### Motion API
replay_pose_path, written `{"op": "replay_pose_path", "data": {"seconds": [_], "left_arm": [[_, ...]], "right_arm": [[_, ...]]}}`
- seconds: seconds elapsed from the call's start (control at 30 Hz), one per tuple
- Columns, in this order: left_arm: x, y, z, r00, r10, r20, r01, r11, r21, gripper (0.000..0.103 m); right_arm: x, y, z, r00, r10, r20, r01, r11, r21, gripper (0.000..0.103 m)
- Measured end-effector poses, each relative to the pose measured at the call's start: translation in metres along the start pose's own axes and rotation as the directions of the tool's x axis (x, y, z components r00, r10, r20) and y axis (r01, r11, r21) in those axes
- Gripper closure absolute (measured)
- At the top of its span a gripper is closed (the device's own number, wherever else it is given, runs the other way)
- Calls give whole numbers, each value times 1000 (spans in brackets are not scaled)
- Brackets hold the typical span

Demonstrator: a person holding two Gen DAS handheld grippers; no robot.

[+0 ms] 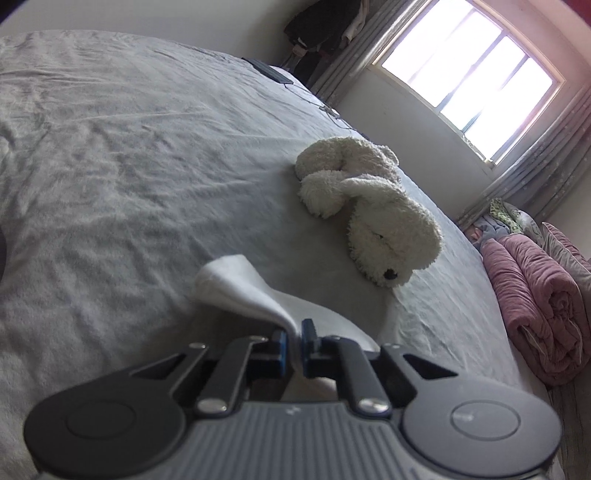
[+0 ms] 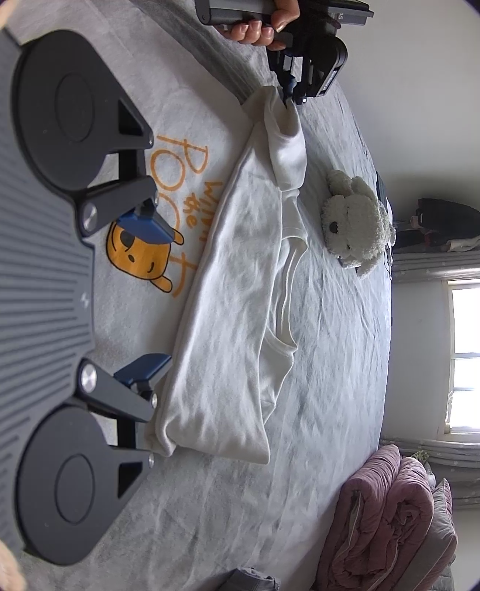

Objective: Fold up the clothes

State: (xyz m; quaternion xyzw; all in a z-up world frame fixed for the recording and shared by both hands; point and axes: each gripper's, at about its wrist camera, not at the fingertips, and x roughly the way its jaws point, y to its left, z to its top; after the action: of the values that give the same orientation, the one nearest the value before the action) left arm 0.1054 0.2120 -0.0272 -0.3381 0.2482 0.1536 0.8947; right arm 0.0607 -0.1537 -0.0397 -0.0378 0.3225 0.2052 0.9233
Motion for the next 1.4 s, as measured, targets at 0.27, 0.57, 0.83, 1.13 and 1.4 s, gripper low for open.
{"op": "replay_pose_path", "data": {"seconds": [0.27, 0.57, 0.83, 1.13, 1.4], "left_arm": [[-32, -33, -2, 985, -144, 94, 132, 984, 121, 98], [-45, -65, -22, 964, -261, 51, 242, 941, 235, 98], [-44, -87, -53, 932, -356, -70, 360, 877, 318, 98], [-33, -104, -96, 887, -383, -258, 460, 780, 425, 98], [-22, -110, -133, 849, -344, -401, 518, 693, 501, 98]], "right_arm": [[-4, -1, 3, 1000, 1, 17, -1, 1000, 1, 34], [-7, 0, 5, 1000, 5, 29, -5, 1000, 4, 34], [-8, -2, 7, 999, 22, 31, -23, 999, 36, 34], [-9, -16, 10, 998, 61, 33, -65, 988, 143, 34], [-13, -26, 14, 995, 84, 45, -92, 972, 217, 33]]}}
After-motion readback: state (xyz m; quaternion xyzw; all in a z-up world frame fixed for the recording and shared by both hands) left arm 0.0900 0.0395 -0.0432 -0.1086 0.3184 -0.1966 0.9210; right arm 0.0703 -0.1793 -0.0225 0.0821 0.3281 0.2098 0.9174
